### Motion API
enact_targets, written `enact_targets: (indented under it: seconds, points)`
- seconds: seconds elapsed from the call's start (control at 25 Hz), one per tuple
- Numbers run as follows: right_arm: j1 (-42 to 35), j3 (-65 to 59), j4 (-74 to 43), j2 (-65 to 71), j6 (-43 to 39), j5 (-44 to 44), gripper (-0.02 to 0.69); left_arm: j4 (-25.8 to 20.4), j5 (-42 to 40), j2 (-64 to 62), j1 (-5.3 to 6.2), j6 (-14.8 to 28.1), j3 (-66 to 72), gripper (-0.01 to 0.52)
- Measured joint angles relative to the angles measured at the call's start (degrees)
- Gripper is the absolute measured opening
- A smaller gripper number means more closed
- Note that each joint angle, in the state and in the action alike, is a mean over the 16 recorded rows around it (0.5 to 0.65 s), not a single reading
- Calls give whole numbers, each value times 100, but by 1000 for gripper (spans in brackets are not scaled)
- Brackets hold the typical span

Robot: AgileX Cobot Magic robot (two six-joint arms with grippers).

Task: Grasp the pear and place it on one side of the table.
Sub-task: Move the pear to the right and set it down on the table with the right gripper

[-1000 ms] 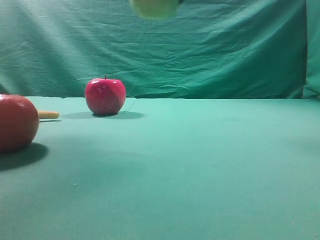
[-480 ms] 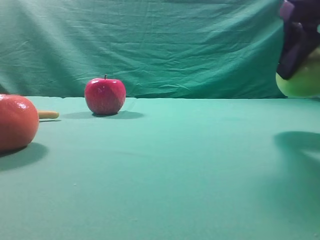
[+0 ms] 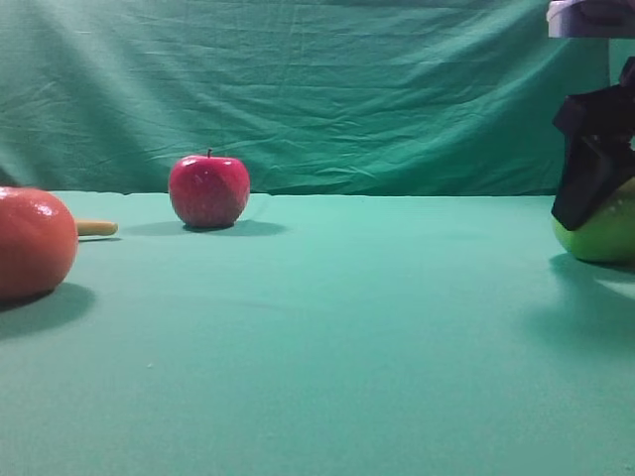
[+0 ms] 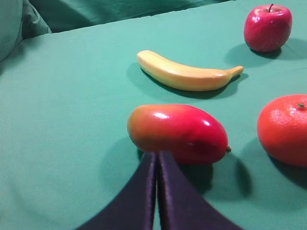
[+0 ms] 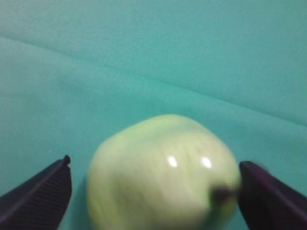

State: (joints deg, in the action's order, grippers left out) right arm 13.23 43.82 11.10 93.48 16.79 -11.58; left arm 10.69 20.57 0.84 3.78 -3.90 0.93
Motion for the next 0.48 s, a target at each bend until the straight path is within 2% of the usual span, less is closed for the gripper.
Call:
enact_targets:
  seconds: [0.28,0.48]
  points:
    - [0,120,0,-417,0,-426,645,0,0,0,0,0,0,0]
    - [0,210,0,-1032,0,-909,619,0,0,0,0,0,0,0]
